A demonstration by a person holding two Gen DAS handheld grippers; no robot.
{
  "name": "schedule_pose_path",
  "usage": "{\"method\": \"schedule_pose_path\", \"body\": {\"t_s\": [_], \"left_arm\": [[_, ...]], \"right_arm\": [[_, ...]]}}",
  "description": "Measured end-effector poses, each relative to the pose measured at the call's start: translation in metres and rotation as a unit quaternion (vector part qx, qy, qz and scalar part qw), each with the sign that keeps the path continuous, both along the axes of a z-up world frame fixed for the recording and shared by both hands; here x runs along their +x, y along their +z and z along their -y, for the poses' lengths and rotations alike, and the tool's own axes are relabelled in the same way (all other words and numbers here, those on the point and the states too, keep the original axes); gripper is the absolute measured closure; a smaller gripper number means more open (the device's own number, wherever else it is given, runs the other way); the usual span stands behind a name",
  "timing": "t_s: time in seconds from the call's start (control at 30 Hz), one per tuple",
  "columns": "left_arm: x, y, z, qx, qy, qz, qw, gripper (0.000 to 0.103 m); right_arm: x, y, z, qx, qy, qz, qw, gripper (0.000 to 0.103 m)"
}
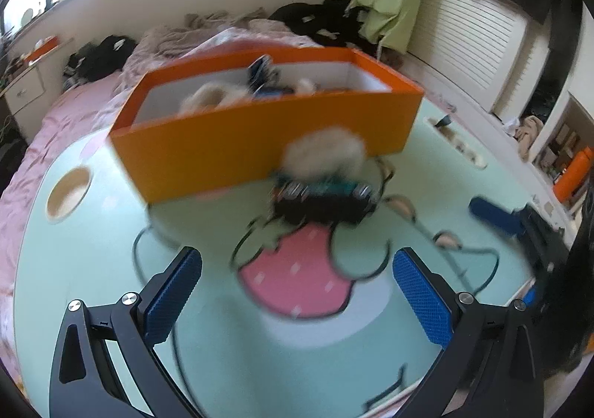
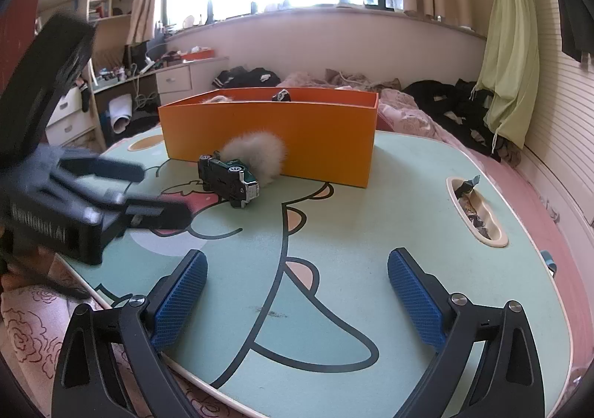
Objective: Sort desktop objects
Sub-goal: 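Grasp the green toy race car with the left tool, then grasp the white fluffy ball with the right tool while the left tool holds the car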
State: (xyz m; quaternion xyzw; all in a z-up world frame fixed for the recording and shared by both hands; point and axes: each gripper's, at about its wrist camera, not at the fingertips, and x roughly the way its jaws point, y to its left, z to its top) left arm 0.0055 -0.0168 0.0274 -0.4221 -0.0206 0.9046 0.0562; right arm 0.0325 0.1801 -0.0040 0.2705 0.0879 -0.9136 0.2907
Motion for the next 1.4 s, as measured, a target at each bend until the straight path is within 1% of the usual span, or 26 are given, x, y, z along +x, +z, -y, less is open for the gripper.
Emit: {"method": "schedule_pose_path", "body": {"t_s": [0.07,0.13,0.2,0.23,0.27,0.3,0.33,0.4,0.53,0.67,0.77,0.83,0.87,0.9,0.93,1.03,1.4], "left_arm": [[-0.014,0.002,-0.008,-0.009,0.004,0.001,1.0000,0.000],[-0.026,0.000,-0.014,-0.005,0.002,0.006,1.0000,0.000],[-0.035,-0.003,-0.018,-0.003,0.002,0.013,0.9999,0.004],[-0.037,-0.005,-0.019,-0.004,0.001,0.016,0.9999,0.011],[-0.039,-0.008,-0.022,-0.008,-0.001,0.020,0.9998,0.022],[-0.040,-0.010,-0.025,-0.013,-0.004,0.023,0.9996,0.027],[-0.040,-0.011,-0.025,-0.014,-0.010,0.023,0.9996,0.029],[-0.038,-0.011,-0.023,-0.008,-0.014,0.019,0.9997,0.030],[-0.022,-0.005,-0.011,0.003,-0.003,-0.003,1.0000,0.030],[0.008,-0.002,0.003,0.012,-0.006,-0.008,0.9999,0.030],[0.027,-0.002,0.012,0.001,0.004,-0.018,0.9998,0.029],[0.029,-0.011,0.015,-0.012,0.016,-0.004,0.9998,0.029],[0.029,-0.015,0.016,-0.019,0.020,-0.005,0.9996,0.016],[0.029,-0.018,0.015,-0.024,0.026,-0.009,0.9993,0.010],[0.027,-0.020,0.017,-0.016,0.025,-0.006,0.9995,0.000],[0.026,-0.022,0.013,-0.019,0.018,-0.005,0.9996,0.000],[0.026,-0.023,0.012,-0.018,0.018,-0.009,0.9996,0.000]], "right_arm": [[0.000,0.000,0.000,0.000,0.000,0.000,1.000,0.005],[0.000,0.000,0.001,0.000,0.000,0.000,1.000,0.005],[0.000,0.002,0.002,0.000,0.000,0.000,1.000,0.005],[0.000,0.002,0.002,0.000,0.000,0.000,1.000,0.005],[0.000,0.002,0.001,0.000,0.000,0.000,1.000,0.005],[0.000,0.002,0.002,0.000,0.000,0.000,1.000,0.005],[0.000,0.002,0.002,0.000,0.000,0.000,1.000,0.005],[0.000,0.002,0.001,0.000,0.000,-0.001,1.000,0.005],[0.001,0.001,0.001,-0.001,0.000,0.000,1.000,0.005],[0.000,0.002,0.001,0.000,0.000,0.000,1.000,0.005],[0.000,0.002,0.001,0.000,0.000,0.000,1.000,0.005],[0.000,0.002,0.001,0.000,0.000,0.000,1.000,0.005],[0.000,0.001,0.001,0.001,0.000,0.000,1.000,0.005],[0.001,0.001,0.001,0.001,0.000,-0.001,1.000,0.005],[0.000,0.002,0.001,0.000,0.000,0.000,1.000,0.004],[0.000,0.002,0.001,-0.001,0.001,0.000,1.000,0.004],[0.001,0.002,0.001,-0.001,0.000,0.000,1.000,0.004]]}}
